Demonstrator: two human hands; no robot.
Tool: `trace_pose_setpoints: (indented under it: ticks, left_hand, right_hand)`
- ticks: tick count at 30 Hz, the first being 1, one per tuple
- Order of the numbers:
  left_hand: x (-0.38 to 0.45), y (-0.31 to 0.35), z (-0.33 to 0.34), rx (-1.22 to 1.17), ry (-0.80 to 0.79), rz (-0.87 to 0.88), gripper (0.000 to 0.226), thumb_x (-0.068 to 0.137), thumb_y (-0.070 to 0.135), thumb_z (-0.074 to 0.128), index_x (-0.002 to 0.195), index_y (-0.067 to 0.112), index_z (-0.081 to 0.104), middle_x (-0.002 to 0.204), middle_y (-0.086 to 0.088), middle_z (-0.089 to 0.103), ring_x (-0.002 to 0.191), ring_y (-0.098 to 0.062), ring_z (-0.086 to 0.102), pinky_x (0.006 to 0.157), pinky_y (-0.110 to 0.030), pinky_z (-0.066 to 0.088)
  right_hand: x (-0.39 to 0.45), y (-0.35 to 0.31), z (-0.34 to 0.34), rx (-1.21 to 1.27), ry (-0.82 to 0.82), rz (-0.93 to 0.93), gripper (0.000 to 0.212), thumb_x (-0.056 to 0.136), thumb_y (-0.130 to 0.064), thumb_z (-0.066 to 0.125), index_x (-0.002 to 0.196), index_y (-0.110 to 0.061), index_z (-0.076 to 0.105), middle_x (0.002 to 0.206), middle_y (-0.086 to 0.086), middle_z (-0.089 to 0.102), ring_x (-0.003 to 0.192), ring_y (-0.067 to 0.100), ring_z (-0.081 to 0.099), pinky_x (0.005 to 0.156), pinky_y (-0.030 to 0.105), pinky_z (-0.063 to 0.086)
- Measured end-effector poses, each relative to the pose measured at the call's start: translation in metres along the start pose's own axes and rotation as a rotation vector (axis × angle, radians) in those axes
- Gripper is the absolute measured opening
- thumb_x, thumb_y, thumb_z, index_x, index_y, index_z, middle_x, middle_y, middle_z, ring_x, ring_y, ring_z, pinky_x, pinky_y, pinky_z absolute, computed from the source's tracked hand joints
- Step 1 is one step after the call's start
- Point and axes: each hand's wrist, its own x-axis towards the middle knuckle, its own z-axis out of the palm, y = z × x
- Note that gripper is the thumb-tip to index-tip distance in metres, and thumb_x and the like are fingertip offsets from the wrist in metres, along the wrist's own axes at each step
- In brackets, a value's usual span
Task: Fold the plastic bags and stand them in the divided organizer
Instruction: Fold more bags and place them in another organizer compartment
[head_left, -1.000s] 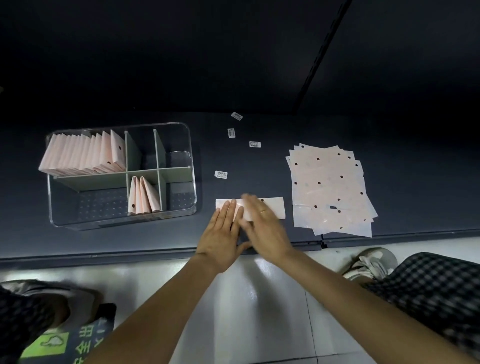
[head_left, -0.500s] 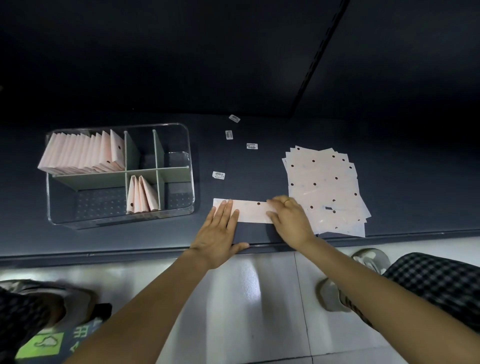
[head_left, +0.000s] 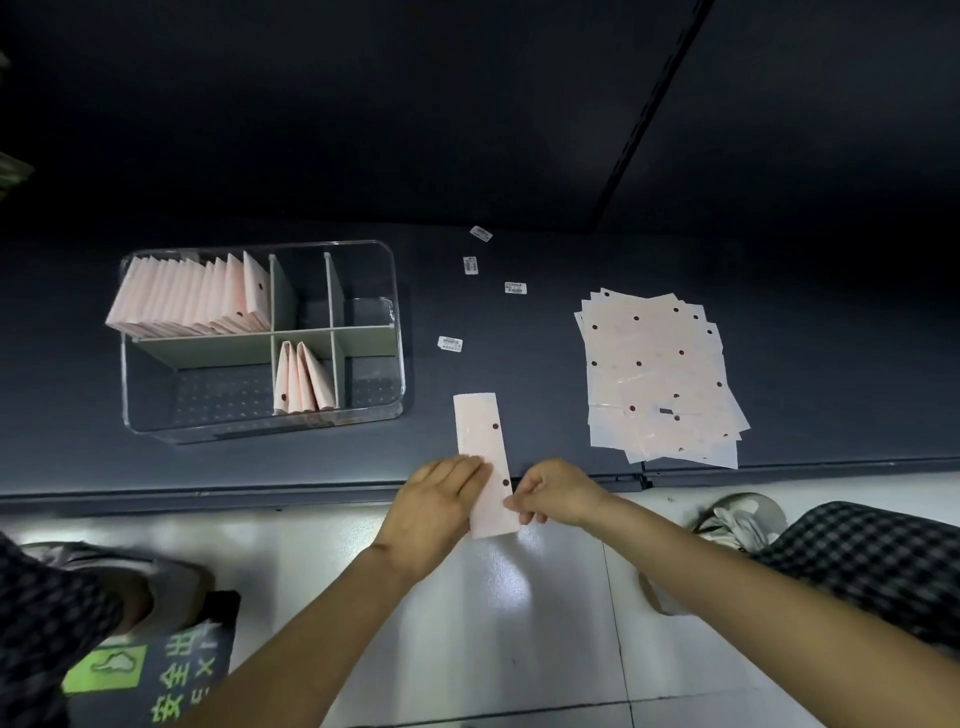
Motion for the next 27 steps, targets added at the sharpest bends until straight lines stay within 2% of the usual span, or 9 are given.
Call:
trace_pose_setpoints:
  ticks: [2, 4, 6, 9, 12, 18, 21, 24, 27]
  left_hand:
    - [-0.003, -0.001, 0.001, -0.034, 0.055, -0.029, 0.06, 0.044, 0.011, 0.089, 0.102, 0.012, 0.073, 0.102, -0.001, 0.07, 0.089, -0.018, 0.069, 0.078, -0.026, 0.055]
    - [-0.004, -0.002, 0.001, -0.072, 0.099, -0.075, 0.054, 0.043, 0.006, 0.089, 0.094, 0.013, 0.074, 0.096, 0.001, 0.071, 0.081, -0.018, 0.069, 0.073, -0.024, 0.054]
    - [-0.003, -0.004, 0.0, -0.134, 0.142, -0.133, 0.049, 0.041, 0.001, 0.09, 0.087, 0.013, 0.075, 0.09, 0.001, 0.072, 0.073, -0.018, 0.069, 0.068, -0.024, 0.055]
    - [-0.001, -0.003, -0.002, -0.279, 0.192, -0.232, 0.041, 0.046, -0.007, 0.087, 0.082, 0.009, 0.075, 0.086, -0.002, 0.072, 0.069, -0.019, 0.069, 0.062, -0.026, 0.056]
    - [-0.004, 0.0, -0.004, -0.428, 0.193, -0.319, 0.03, 0.063, -0.01, 0.077, 0.088, 0.007, 0.074, 0.091, -0.003, 0.072, 0.075, -0.02, 0.069, 0.062, -0.024, 0.055]
    - [-0.005, -0.006, -0.005, -0.543, 0.156, -0.408, 0.02, 0.082, -0.003, 0.065, 0.097, 0.006, 0.074, 0.105, -0.004, 0.07, 0.094, -0.022, 0.066, 0.082, -0.026, 0.049]
    - [-0.005, -0.01, -0.001, -0.485, 0.178, -0.502, 0.011, 0.081, 0.011, 0.072, 0.092, 0.009, 0.075, 0.098, -0.005, 0.064, 0.092, -0.026, 0.055, 0.079, -0.031, 0.046]
    - [-0.004, -0.013, 0.001, -0.463, 0.23, -0.694, 0.009, 0.083, 0.024, 0.072, 0.087, 0.017, 0.075, 0.093, 0.003, 0.053, 0.089, -0.017, 0.042, 0.08, -0.029, 0.038]
    - [0.003, -0.012, 0.003, -0.458, 0.168, -0.797, 0.013, 0.087, 0.032, 0.064, 0.088, 0.022, 0.073, 0.094, 0.009, 0.045, 0.093, -0.014, 0.039, 0.08, -0.025, 0.028]
  right_hand:
    - [-0.002, 0.002, -0.002, -0.075, 0.056, -0.042, 0.024, 0.088, -0.028, 0.062, 0.065, -0.022, 0.059, 0.062, -0.012, 0.062, 0.058, 0.004, 0.054, 0.059, 0.017, 0.046]
    - [0.0, 0.007, -0.007, -0.198, 0.259, -0.172, 0.007, 0.09, -0.018, 0.057, 0.087, -0.021, 0.063, 0.077, -0.01, 0.062, 0.074, 0.008, 0.053, 0.072, 0.025, 0.048]
    - [0.002, 0.014, -0.012, -0.336, 0.322, -0.359, 0.033, 0.086, -0.006, 0.058, 0.115, -0.022, 0.058, 0.105, -0.01, 0.058, 0.093, 0.009, 0.045, 0.084, 0.023, 0.041]
    - [0.007, 0.016, -0.009, -0.445, 0.232, -0.512, 0.055, 0.078, -0.007, 0.065, 0.128, -0.026, 0.053, 0.124, -0.01, 0.048, 0.105, 0.013, 0.039, 0.091, 0.02, 0.036]
    - [0.013, 0.016, 0.005, -0.362, 0.262, -0.524, 0.042, 0.079, -0.009, 0.067, 0.118, -0.024, 0.063, 0.117, -0.004, 0.051, 0.103, 0.016, 0.043, 0.087, 0.021, 0.038]
    - [0.02, 0.0, 0.016, -0.167, 0.416, -0.429, 0.032, 0.079, 0.007, 0.059, 0.095, -0.017, 0.073, 0.084, -0.004, 0.054, 0.084, 0.013, 0.042, 0.075, 0.02, 0.034]
    - [0.022, -0.006, 0.018, -0.165, 0.42, -0.335, 0.012, 0.083, -0.012, 0.067, 0.093, -0.013, 0.072, 0.083, 0.0, 0.059, 0.086, 0.018, 0.045, 0.079, 0.028, 0.038]
    - [0.024, -0.013, 0.017, -0.132, 0.406, -0.219, 0.028, 0.09, -0.037, 0.059, 0.087, -0.012, 0.071, 0.088, 0.006, 0.063, 0.095, 0.022, 0.047, 0.088, 0.035, 0.04]
    - [0.026, -0.02, 0.018, -0.172, 0.413, -0.144, 0.038, 0.094, -0.042, 0.051, 0.066, -0.016, 0.061, 0.08, 0.003, 0.059, 0.099, 0.025, 0.047, 0.086, 0.035, 0.039]
